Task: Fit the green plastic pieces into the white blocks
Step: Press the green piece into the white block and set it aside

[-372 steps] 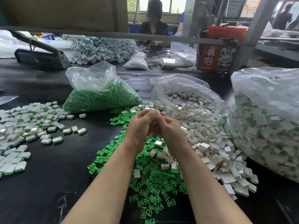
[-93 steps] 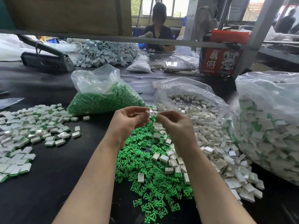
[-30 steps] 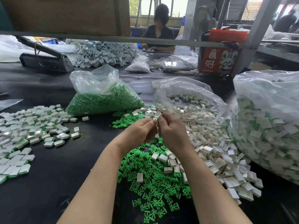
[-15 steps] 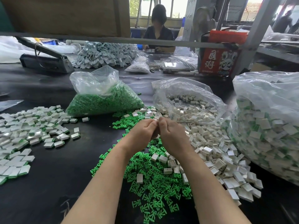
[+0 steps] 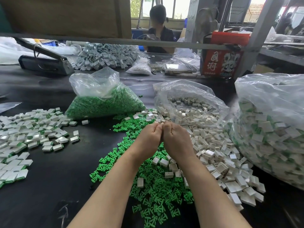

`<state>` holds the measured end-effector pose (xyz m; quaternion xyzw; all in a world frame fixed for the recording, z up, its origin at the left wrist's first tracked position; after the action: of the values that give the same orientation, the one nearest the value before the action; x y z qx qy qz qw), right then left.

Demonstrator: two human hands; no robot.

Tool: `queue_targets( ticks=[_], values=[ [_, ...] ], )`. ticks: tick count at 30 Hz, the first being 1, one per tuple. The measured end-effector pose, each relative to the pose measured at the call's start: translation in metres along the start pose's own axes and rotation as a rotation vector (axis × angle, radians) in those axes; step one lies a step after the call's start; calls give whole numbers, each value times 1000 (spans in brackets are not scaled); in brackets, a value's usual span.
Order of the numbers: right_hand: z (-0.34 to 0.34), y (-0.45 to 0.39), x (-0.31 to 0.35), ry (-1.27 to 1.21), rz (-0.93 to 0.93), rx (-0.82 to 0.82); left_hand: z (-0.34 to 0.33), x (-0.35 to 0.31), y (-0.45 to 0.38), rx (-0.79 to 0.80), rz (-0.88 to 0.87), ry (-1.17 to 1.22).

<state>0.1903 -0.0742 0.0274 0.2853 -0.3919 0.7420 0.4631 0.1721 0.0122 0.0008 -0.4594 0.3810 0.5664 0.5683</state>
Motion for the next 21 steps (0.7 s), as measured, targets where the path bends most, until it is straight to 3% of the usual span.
queue_targets(
  ticks=[13, 21],
  values=[
    [1, -1, -5, 77, -13, -17, -3, -1, 1, -26, -9, 30],
    [2, 0, 9, 124, 89, -15, 4, -6, 1, 0, -8, 25]
  ],
)
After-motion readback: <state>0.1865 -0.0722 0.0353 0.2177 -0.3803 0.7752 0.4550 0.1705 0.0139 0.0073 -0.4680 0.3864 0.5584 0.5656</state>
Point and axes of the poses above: each hand's wrist, its own y-axis away from the middle knuckle, its own z-axis out of the back of the hand, x = y × z, the point moved 10 cm from there along -y, towards the middle knuckle, and after that the axes turned 6 degrees about -y, right-handed, at the moved point
